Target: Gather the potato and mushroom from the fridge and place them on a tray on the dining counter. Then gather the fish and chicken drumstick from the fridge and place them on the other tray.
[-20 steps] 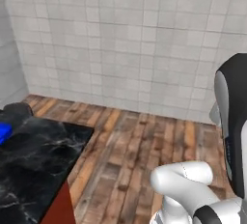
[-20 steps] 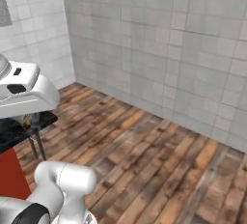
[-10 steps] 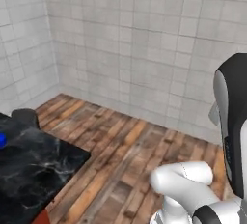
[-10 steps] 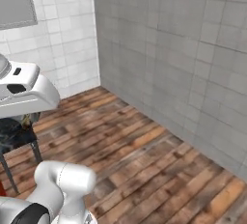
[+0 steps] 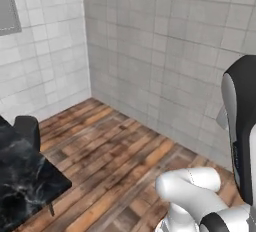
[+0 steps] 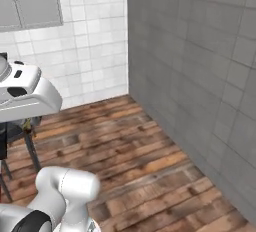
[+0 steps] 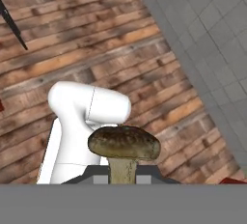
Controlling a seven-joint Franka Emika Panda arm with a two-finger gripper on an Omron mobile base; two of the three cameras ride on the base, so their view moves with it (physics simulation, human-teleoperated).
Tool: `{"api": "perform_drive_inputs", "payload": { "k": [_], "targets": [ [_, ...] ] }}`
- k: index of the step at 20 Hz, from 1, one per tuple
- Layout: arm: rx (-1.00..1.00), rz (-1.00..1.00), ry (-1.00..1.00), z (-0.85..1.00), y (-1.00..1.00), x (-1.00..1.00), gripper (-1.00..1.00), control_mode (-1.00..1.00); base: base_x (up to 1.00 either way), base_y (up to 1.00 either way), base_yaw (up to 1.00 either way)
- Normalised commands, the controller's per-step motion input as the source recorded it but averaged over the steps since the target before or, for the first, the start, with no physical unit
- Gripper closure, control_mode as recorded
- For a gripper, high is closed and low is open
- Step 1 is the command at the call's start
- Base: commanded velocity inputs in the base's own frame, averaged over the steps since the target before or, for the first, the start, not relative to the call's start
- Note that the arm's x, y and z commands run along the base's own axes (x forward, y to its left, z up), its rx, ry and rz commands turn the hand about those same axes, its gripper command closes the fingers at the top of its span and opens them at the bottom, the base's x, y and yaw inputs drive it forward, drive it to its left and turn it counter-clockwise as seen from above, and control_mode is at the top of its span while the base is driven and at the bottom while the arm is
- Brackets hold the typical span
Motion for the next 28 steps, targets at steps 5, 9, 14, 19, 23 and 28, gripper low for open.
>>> {"api": "perform_drive_inputs", "payload": {
  "k": [5,9,14,19,23,28],
  "targets": [
    [0.0,0.0,0.0,0.0,0.0,0.0,1.0,1.0,0.79,-0.43,0.43],
    [0.0,0.0,0.0,0.0,0.0,0.0,1.0,1.0,0.78,-0.42,0.43],
    [0.0,0.0,0.0,0.0,0.0,0.0,1.0,1.0,0.79,-0.4,0.44],
    [0.0,0.0,0.0,0.0,0.0,0.0,1.0,1.0,0.79,-0.39,0.45],
    [0.0,0.0,0.0,0.0,0.0,0.0,1.0,1.0,0.79,-0.38,0.45],
    [0.0,0.0,0.0,0.0,0.0,0.0,1.0,1.0,0.79,-0.38,0.45]
  ]
}}
